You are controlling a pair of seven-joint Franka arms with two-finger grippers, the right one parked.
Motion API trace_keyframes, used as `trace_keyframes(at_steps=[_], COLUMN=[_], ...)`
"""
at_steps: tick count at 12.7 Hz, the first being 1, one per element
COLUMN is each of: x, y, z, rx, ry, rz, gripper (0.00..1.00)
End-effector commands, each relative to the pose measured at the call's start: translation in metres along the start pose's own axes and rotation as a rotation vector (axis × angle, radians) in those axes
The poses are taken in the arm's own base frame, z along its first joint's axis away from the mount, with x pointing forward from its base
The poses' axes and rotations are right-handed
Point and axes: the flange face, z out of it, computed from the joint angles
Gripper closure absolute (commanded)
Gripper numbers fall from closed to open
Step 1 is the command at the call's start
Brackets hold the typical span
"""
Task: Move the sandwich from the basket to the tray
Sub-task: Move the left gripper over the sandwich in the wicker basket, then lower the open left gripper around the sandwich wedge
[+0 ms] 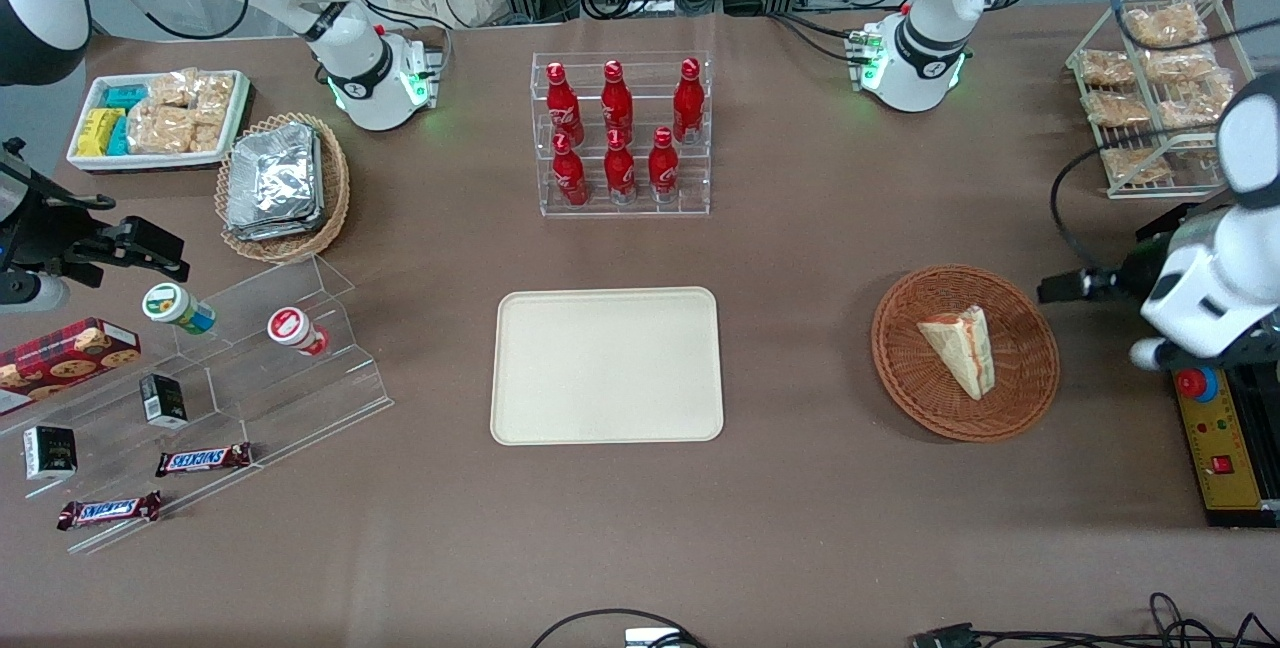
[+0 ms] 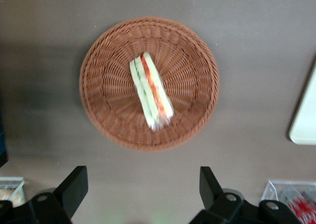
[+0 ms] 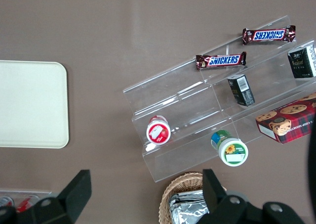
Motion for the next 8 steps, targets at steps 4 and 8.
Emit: trace_keyframes(at_steps=[4, 8], x=[0.039, 0.048], y=[-0.005, -0.011], z=[0.114, 0.169], rx=[-0.036, -0.036], ry=[-0.061, -0.094], rz=[-0.126, -0.203], gripper=[0.0, 0.0])
